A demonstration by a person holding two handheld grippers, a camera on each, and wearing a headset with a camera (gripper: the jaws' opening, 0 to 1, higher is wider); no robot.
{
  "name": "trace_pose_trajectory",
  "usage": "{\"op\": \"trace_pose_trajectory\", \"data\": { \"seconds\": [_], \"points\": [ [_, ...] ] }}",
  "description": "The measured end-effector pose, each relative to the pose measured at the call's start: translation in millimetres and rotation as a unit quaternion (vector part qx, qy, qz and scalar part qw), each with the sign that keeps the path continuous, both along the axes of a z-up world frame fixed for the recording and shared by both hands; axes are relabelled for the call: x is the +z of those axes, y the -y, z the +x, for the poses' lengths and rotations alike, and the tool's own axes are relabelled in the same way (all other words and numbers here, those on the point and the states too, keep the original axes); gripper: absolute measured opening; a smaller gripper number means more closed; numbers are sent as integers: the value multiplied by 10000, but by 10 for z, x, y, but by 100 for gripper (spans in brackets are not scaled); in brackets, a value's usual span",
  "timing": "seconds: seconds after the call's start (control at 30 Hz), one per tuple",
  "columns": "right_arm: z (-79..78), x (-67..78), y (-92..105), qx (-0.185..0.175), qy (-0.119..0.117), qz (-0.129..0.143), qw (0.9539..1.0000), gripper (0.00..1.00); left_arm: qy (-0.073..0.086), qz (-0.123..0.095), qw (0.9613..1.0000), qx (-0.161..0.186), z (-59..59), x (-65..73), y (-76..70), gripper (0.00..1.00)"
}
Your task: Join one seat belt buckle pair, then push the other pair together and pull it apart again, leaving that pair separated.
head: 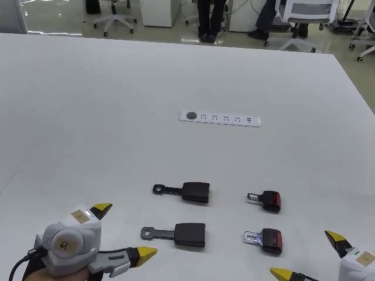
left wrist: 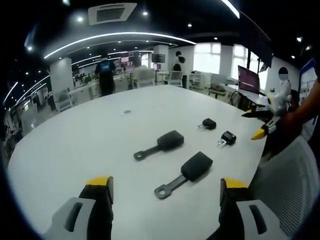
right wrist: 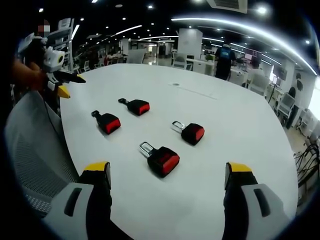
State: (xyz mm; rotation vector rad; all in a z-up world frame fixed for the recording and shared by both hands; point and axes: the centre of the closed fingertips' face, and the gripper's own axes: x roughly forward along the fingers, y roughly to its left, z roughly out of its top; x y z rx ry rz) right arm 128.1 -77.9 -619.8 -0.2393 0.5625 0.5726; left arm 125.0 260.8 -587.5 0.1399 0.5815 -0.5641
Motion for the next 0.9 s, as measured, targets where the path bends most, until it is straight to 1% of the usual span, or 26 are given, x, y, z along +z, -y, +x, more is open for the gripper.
{"op": "trace_pose_trajectory", "data": {
  "seconds": [0.1, 0.33, 0.43, 0.67, 0.9],
  "points": [
    [-6, 7, -2, -3, -6, -3, 10000, 94, -14, -6, 10000, -20, -4, -4, 22, 90],
    [-31, -5, 1, -15, -53, -6, 10000, 94, -23, -26, 10000, -42, -14, -29, 8, 89],
    [-32, -8, 1, -7, -68, -13, 10000, 94, -77, -32, 9999, -81, -26, -55, 16, 89],
    [-33, -13, -20, 14, -93, 5, 10000, 93, -110, -17, 9998, -152, -42, -64, 43, 89],
    [0, -33, -9, 40, -102, -7, 9999, 93, -127, 37, 9996, -256, -43, -96, 63, 88]
  ]
}}
